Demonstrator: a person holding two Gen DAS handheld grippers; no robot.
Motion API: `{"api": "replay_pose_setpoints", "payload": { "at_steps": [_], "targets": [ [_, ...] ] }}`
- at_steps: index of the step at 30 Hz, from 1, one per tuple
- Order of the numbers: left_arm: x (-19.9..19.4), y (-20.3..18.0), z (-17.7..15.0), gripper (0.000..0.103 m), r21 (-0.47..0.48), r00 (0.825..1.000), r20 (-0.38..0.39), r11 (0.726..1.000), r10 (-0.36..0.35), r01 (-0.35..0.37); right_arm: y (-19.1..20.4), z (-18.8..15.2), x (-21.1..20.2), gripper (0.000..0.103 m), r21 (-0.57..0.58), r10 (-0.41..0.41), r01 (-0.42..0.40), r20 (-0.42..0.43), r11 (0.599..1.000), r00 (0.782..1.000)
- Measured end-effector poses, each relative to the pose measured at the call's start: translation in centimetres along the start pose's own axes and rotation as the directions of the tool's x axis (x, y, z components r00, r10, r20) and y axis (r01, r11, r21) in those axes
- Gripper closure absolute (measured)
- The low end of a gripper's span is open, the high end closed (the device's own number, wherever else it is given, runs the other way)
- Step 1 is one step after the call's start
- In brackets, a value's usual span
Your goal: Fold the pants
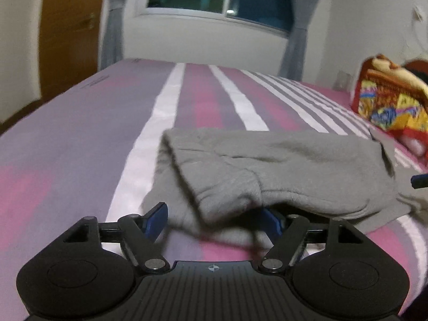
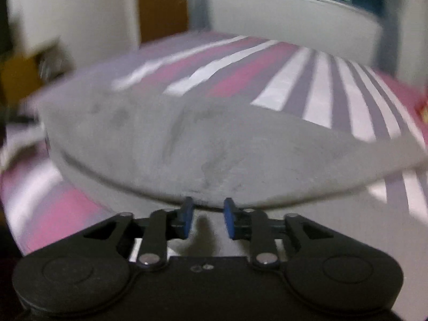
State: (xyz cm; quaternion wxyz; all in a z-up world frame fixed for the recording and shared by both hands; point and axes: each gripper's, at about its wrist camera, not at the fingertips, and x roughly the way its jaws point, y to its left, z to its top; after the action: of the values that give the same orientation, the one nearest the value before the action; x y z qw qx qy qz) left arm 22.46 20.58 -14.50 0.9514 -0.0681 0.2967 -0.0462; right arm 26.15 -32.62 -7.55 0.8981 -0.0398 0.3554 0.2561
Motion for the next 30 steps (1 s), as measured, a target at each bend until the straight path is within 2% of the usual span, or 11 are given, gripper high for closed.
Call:
{"api": "replay_pose_setpoints", "payload": {
  "at_steps": [4,10,13,15,16,19,23,25,27,29,30],
  "targets": [
    [-1.6,2.6,-2.4,0.030,-0.258,0.996,0.030,0.962,-0.086,0.091,-2.6,1.2,-0.3,0.061,0.174,0.030,-0.033,0.023,0.984,0.999],
    [-0.4,3.7,-4.6,0.030,-0.626,0.948,0.172,0.714,-0.267,0.314,-4.6,-0.1,2.0,0.057,0.430,0.093,-0.083,-0.002,0.899,0.996],
    [1.3,3.2,-4.6,0.030,-0.682,0.948,0.159,0.664,-0.275,0.307,-5.9,-0.1,3.7,0.055,0.529,0.091,-0.070,-0.013,0.846,0.996],
    [2.1,2.7,-4.0,0.050,-0.682,0.959,0.128,0.679,-0.253,0.270,-6.8,0.1,5.1,0.056,0.574,0.100,-0.061,-0.037,0.817,0.994],
    [2.5,2.5,-3.5,0.074,-0.675,0.963,0.102,0.694,-0.248,0.250,-7.2,0.1,5.8,0.058,0.587,0.095,-0.044,-0.057,0.808,0.994],
    [3.4,2.2,-1.4,0.078,-0.627,0.971,0.075,0.747,-0.225,0.222,-7.7,0.6,7.0,0.096,0.561,0.076,-0.017,-0.082,0.827,0.994],
    [3.3,2.8,3.7,0.079,-0.528,0.950,0.184,0.790,-0.252,0.312,-6.4,1.8,4.3,0.099,0.505,0.069,-0.085,0.049,0.859,0.996],
    [1.9,3.6,5.4,0.079,-0.468,0.908,0.293,0.783,-0.300,0.410,-5.5,2.2,0.9,0.099,0.470,0.077,-0.169,0.208,0.866,0.975],
    [1.0,4.5,5.7,0.079,-0.419,0.895,0.309,0.799,-0.322,0.432,-4.4,1.4,-2.3,0.099,0.417,0.090,-0.229,0.326,0.880,0.941],
    [2.3,5.6,4.4,0.079,-0.435,0.942,0.157,0.836,-0.296,0.335,-3.2,-1.0,-3.2,0.099,0.399,0.106,-0.257,0.364,0.880,0.925],
    [4.0,5.8,3.2,0.079,-0.442,0.970,-0.011,0.871,-0.244,0.214,-2.6,-2.3,-2.3,0.098,0.390,0.102,-0.232,0.326,0.891,0.940]
  ]
}}
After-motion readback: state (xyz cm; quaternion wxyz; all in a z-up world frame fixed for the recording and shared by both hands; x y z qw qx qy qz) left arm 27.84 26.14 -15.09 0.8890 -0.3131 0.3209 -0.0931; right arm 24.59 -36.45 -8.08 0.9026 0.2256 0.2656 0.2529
